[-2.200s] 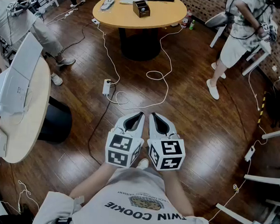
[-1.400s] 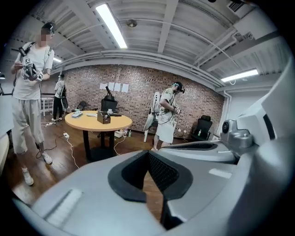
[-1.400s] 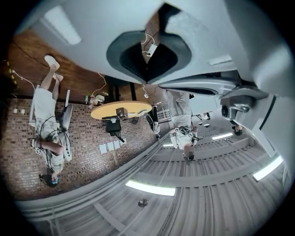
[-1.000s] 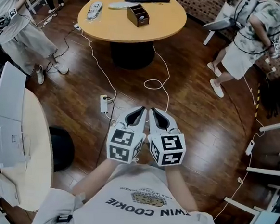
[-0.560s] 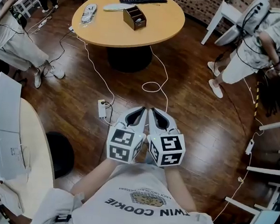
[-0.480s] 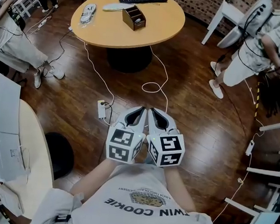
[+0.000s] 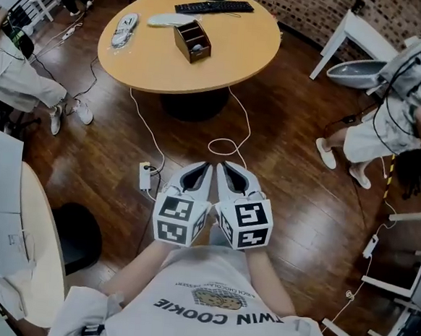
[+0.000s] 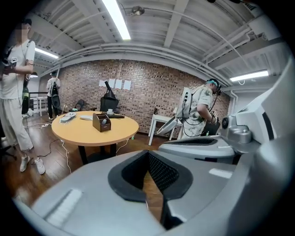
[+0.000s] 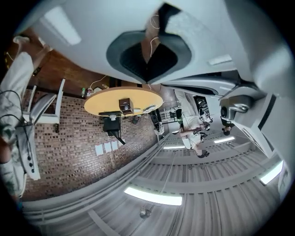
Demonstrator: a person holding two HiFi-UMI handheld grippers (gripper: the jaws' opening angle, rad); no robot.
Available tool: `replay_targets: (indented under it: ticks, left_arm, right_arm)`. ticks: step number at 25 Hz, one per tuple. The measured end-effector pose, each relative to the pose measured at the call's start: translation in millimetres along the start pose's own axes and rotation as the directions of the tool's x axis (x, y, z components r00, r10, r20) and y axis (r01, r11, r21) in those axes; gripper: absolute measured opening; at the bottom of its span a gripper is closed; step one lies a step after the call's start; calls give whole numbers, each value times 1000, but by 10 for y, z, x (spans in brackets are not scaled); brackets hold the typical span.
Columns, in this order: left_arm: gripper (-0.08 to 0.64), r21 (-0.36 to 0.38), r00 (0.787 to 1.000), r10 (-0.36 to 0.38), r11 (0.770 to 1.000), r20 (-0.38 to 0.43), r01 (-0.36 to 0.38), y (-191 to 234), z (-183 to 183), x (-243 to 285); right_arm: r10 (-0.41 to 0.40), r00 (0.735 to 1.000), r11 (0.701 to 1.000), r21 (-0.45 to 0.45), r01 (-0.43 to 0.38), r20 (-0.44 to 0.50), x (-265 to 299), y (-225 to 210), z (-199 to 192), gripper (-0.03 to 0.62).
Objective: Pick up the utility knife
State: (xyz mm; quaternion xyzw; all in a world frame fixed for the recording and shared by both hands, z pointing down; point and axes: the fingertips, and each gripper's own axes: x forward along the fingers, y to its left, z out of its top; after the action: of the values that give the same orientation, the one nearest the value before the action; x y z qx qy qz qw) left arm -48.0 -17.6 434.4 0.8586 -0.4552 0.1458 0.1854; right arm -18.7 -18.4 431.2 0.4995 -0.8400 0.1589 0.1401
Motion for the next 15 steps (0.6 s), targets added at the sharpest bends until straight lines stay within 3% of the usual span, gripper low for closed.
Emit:
replay_targets:
  ticks: [7,15]
  left_arm:
    - [3,3,997,81,997,8,-81,-58,329,692]
    - [3,-9,987,158,987,7,-158,24,567,1099]
  right_arm:
    - [100,995,995,-19,-100,1,316,-636,231,-5]
    - [164,985,986,-32,-163,43,575,-1007,496,-5]
